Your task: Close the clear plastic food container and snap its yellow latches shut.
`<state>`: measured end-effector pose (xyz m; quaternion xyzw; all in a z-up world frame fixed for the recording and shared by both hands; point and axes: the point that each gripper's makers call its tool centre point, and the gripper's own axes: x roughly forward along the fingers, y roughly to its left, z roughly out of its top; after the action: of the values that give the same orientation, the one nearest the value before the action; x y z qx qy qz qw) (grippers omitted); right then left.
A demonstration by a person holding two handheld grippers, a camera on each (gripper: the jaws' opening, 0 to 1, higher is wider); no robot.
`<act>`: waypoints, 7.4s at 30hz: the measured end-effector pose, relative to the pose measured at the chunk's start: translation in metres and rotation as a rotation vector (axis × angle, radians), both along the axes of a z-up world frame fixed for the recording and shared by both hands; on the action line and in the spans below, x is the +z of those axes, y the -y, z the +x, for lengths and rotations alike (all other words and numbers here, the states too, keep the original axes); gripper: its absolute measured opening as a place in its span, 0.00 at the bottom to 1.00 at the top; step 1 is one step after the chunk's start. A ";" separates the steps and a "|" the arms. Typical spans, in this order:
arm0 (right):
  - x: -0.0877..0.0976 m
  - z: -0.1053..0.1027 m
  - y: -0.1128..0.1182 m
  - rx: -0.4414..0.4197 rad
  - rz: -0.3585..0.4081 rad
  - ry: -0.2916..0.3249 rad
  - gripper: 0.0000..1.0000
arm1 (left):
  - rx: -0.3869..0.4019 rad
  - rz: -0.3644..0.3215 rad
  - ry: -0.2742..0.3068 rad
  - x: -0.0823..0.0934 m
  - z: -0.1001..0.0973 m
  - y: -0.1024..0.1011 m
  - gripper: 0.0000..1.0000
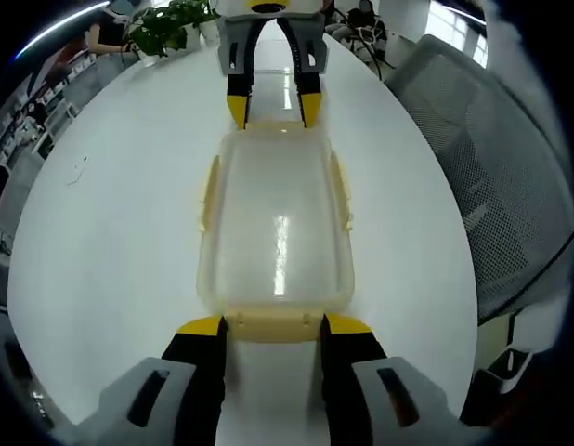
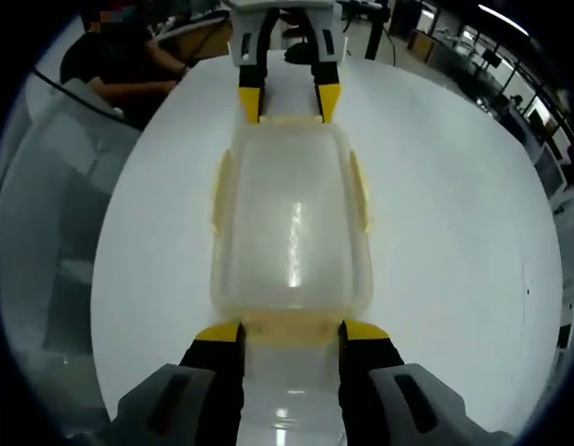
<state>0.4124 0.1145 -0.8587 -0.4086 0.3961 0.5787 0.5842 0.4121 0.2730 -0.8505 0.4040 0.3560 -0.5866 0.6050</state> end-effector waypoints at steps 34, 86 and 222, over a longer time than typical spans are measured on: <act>0.049 0.000 0.007 -0.031 0.084 0.042 0.37 | -0.003 0.029 0.040 0.047 0.006 0.009 0.38; 0.076 -0.016 0.113 -0.147 0.051 0.077 0.37 | -0.153 -0.015 0.082 0.074 0.017 0.117 0.38; 0.082 -0.040 0.215 -1.057 0.125 -0.185 0.34 | 0.587 -0.238 -0.226 0.078 0.004 0.209 0.49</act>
<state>0.3721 -0.1002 -0.7765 -0.0655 0.5623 0.2619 0.7817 0.4166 0.0636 -0.7730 0.1432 0.4510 -0.4660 0.7476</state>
